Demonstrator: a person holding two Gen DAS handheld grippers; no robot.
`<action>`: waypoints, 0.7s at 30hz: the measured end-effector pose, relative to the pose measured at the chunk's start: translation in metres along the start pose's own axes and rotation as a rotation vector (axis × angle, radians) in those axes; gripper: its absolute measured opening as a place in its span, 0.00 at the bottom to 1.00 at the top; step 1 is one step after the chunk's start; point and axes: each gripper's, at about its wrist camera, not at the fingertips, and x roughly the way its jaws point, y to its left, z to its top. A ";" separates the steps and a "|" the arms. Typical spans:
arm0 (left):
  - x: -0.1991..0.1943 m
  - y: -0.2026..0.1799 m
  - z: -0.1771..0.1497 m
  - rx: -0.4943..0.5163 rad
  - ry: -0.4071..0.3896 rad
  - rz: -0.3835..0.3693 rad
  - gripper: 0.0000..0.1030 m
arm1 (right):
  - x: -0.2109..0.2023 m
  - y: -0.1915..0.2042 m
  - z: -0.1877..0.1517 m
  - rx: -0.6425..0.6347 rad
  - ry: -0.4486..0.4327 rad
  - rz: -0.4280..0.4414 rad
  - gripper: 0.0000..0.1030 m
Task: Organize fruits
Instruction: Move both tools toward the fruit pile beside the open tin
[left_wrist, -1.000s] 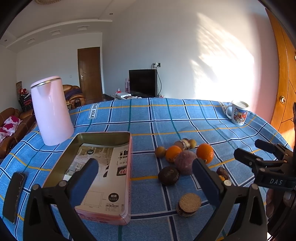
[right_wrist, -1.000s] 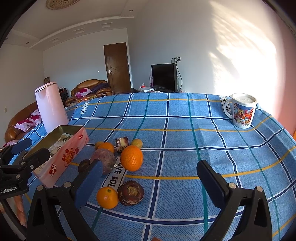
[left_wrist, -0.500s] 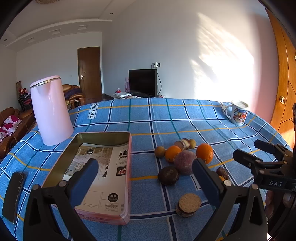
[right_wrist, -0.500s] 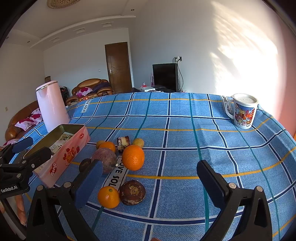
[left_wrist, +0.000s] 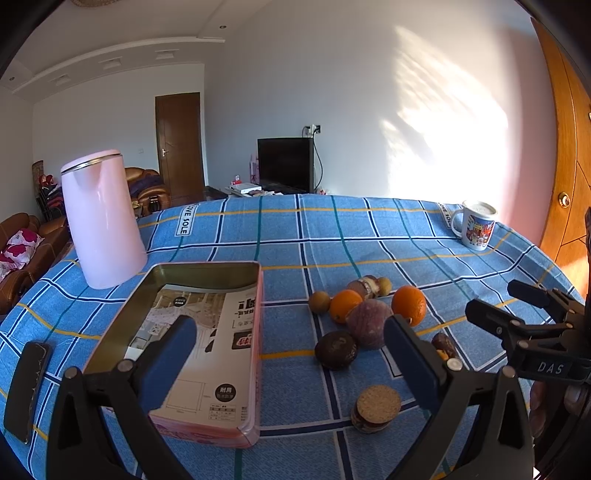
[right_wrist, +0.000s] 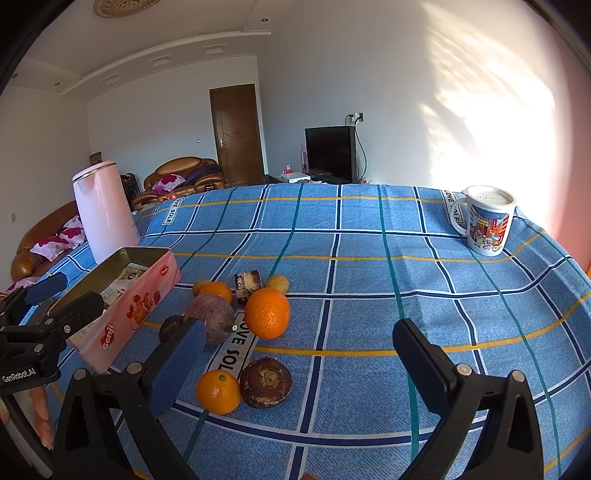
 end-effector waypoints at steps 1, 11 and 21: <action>0.000 0.000 0.000 0.000 0.000 -0.001 1.00 | 0.000 0.000 0.000 0.000 0.001 -0.001 0.99; 0.000 -0.003 -0.002 0.000 0.005 -0.005 1.00 | 0.000 -0.003 -0.003 0.011 0.005 -0.004 0.99; 0.001 -0.006 -0.004 0.003 0.010 -0.006 1.00 | 0.002 -0.006 -0.006 0.015 0.014 -0.010 0.99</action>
